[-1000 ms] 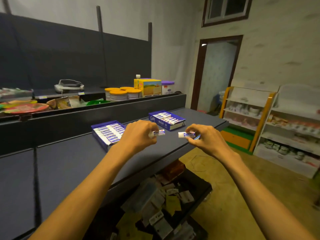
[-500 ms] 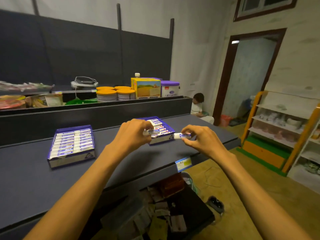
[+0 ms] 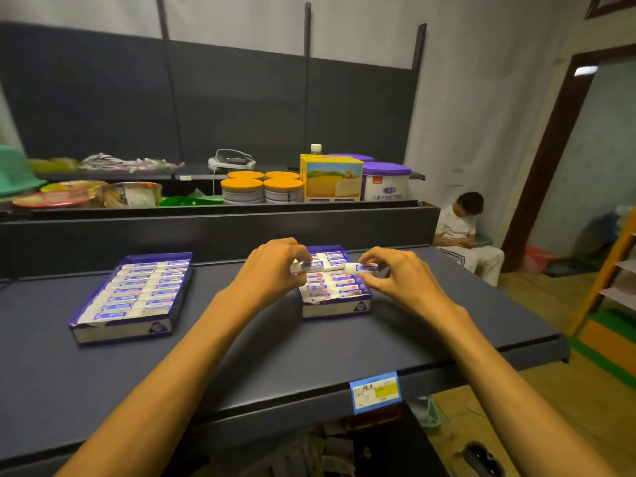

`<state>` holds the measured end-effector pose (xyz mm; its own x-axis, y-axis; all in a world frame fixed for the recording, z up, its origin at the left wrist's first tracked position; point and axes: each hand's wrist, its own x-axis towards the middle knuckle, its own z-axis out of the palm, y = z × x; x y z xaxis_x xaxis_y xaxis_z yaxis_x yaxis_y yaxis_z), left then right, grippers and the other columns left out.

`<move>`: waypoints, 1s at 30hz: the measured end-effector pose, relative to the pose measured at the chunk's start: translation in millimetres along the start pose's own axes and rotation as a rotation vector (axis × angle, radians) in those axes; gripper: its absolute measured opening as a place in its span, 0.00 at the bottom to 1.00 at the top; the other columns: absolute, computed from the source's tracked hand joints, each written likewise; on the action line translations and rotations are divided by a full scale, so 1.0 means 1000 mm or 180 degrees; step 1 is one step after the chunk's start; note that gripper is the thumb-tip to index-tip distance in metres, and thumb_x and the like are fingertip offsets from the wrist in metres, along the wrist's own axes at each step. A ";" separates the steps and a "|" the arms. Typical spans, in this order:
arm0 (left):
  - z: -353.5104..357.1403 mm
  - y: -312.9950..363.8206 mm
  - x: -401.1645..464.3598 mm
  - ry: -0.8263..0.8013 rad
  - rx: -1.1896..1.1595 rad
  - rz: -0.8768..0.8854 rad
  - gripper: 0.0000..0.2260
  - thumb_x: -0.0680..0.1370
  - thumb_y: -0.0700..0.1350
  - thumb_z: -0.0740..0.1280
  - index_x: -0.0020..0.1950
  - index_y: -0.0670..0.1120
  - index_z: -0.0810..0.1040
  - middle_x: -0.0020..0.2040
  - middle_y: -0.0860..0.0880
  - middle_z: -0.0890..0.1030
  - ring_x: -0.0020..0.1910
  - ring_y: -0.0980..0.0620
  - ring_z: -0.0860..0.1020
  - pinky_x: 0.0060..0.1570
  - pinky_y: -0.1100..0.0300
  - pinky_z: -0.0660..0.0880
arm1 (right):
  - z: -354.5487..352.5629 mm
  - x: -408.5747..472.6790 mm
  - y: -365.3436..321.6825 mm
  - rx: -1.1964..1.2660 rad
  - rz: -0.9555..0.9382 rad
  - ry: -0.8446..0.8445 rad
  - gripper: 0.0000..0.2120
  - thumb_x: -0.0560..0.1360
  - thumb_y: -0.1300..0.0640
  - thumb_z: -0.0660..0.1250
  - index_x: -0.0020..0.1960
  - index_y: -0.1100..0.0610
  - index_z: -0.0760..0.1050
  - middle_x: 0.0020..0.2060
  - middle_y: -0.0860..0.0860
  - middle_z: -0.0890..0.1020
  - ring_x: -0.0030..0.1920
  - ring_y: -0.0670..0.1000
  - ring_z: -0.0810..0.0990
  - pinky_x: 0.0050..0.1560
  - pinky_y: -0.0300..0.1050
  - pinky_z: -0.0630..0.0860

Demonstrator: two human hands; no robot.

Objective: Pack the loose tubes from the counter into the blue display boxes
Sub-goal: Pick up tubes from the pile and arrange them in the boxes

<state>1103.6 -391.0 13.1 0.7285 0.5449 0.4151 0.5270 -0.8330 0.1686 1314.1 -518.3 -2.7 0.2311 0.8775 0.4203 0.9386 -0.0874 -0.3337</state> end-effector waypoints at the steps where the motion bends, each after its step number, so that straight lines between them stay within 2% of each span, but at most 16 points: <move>1: 0.003 -0.003 0.006 -0.0008 0.0027 -0.0013 0.12 0.74 0.47 0.72 0.57 0.51 0.80 0.56 0.51 0.79 0.53 0.51 0.77 0.48 0.56 0.77 | 0.005 0.009 0.002 0.0002 -0.0029 -0.0060 0.17 0.73 0.46 0.71 0.60 0.50 0.75 0.57 0.47 0.81 0.51 0.43 0.77 0.48 0.41 0.78; 3: 0.008 -0.008 0.017 -0.0060 0.0092 -0.0040 0.12 0.74 0.49 0.71 0.57 0.53 0.80 0.56 0.53 0.79 0.53 0.51 0.77 0.47 0.56 0.76 | 0.012 0.025 0.007 -0.0008 -0.0084 -0.0129 0.16 0.74 0.46 0.71 0.59 0.48 0.75 0.57 0.46 0.80 0.52 0.43 0.76 0.48 0.41 0.77; 7: 0.014 -0.014 0.034 -0.0189 0.0284 -0.0038 0.12 0.75 0.51 0.70 0.58 0.55 0.79 0.57 0.54 0.79 0.55 0.52 0.76 0.46 0.57 0.73 | 0.020 0.052 0.014 -0.0024 -0.0233 -0.0062 0.11 0.74 0.48 0.71 0.55 0.47 0.77 0.53 0.44 0.80 0.52 0.44 0.77 0.50 0.46 0.79; 9: 0.016 -0.015 0.038 -0.0279 0.0367 -0.0007 0.12 0.76 0.52 0.69 0.60 0.55 0.79 0.59 0.53 0.79 0.57 0.52 0.76 0.48 0.57 0.74 | 0.024 0.062 0.017 -0.0035 -0.0262 -0.0153 0.12 0.73 0.48 0.72 0.55 0.48 0.78 0.54 0.44 0.79 0.52 0.44 0.76 0.51 0.45 0.78; 13: 0.017 -0.013 0.043 -0.0481 0.0564 0.0056 0.14 0.78 0.51 0.67 0.63 0.54 0.78 0.61 0.53 0.79 0.58 0.52 0.76 0.45 0.61 0.69 | 0.028 0.076 0.024 0.0065 -0.0248 -0.0300 0.12 0.73 0.48 0.72 0.55 0.48 0.77 0.55 0.45 0.78 0.53 0.45 0.76 0.51 0.44 0.77; 19: 0.022 -0.009 0.042 -0.0590 0.0575 0.0014 0.13 0.77 0.52 0.68 0.61 0.53 0.80 0.61 0.53 0.79 0.58 0.52 0.77 0.50 0.57 0.75 | 0.028 0.082 0.031 0.0249 -0.0329 -0.0370 0.12 0.73 0.48 0.72 0.55 0.48 0.77 0.54 0.45 0.79 0.53 0.44 0.76 0.51 0.43 0.77; 25: 0.029 -0.004 0.041 -0.0699 0.0659 -0.0125 0.14 0.78 0.51 0.66 0.63 0.52 0.79 0.63 0.51 0.78 0.59 0.51 0.76 0.49 0.58 0.74 | 0.026 0.083 0.035 0.0281 -0.0443 -0.0558 0.13 0.73 0.47 0.72 0.56 0.47 0.76 0.55 0.44 0.78 0.54 0.44 0.76 0.50 0.41 0.76; 30: 0.030 0.000 0.041 -0.0723 0.0712 -0.0170 0.14 0.79 0.50 0.66 0.64 0.51 0.78 0.65 0.51 0.74 0.62 0.52 0.73 0.50 0.59 0.71 | 0.025 0.084 0.035 0.0273 -0.0512 -0.0623 0.13 0.74 0.48 0.71 0.56 0.48 0.77 0.55 0.45 0.78 0.55 0.45 0.76 0.52 0.44 0.77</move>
<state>1146.3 -365.7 2.9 0.7631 0.6158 0.1964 0.6319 -0.7746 -0.0263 1360.0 -435.9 -0.8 0.0191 0.9521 0.3053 0.9323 0.0934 -0.3495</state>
